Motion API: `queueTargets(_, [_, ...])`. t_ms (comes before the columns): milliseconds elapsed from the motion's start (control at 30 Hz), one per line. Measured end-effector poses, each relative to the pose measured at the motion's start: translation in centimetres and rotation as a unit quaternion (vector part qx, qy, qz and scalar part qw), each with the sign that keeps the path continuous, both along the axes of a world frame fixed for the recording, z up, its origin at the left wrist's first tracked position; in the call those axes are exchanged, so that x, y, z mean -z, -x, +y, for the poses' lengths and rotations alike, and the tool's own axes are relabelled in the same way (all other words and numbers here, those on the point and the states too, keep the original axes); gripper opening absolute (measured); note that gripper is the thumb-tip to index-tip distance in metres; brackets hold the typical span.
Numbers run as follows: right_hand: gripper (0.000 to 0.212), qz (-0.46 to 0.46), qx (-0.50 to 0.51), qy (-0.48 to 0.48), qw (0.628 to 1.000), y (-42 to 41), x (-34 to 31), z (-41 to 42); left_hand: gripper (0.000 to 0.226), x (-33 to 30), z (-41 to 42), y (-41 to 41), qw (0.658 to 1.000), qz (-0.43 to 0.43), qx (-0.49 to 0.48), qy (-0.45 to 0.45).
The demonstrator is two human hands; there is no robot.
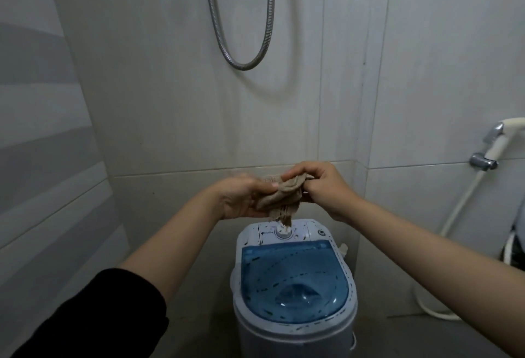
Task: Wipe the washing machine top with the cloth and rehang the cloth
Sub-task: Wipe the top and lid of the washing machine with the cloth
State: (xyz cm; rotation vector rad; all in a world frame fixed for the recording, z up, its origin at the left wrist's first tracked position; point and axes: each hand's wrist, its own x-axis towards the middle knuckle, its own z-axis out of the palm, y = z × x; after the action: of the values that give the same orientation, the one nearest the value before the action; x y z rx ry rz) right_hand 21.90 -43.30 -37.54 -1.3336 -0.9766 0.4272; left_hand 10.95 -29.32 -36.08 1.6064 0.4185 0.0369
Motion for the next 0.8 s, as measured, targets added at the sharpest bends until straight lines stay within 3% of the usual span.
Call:
queueTargets(133, [0.031,0.250,-0.067,-0.033,0.965,0.9,0.5,-1.3,0.038,0.4,-1.2,0.8,0.994,-0.087,-0.062,0.039])
queueTargets(267, [0.061,0.168,-0.073,0.118,0.976,1.2,2.5,-1.7,0.046,1.6,-2.1,1.8,0.983,-0.130,-0.119,0.042])
queueTargets(367, [0.041,0.166,-0.045,0.119,0.978,2.1,3.1,-1.3,0.052,2.6,-2.2,2.6,0.980,-0.132,-0.147,0.038])
queueTargets(467, [0.035,0.194,-0.002,0.094,0.977,2.4,3.6,-0.5,0.040,3.8,-1.9,3.1,0.973,-0.140,-0.175,0.050])
queueTargets(533, [0.027,0.205,0.045,0.088,0.974,2.3,4.0,0.3,0.041,4.7,-1.1,3.2,0.975,-0.118,-0.190,-0.014])
queueTargets(667, [0.010,0.109,0.151,0.142,0.972,1.0,5.5,1.9,0.066,7.7,1.2,3.7,0.958,-0.019,-0.165,-0.233])
queueTargets(800, [0.005,-0.137,0.180,0.226,0.947,-0.4,8.0,4.7,0.110,11.5,3.6,4.7,0.922,0.130,-0.030,-0.363])
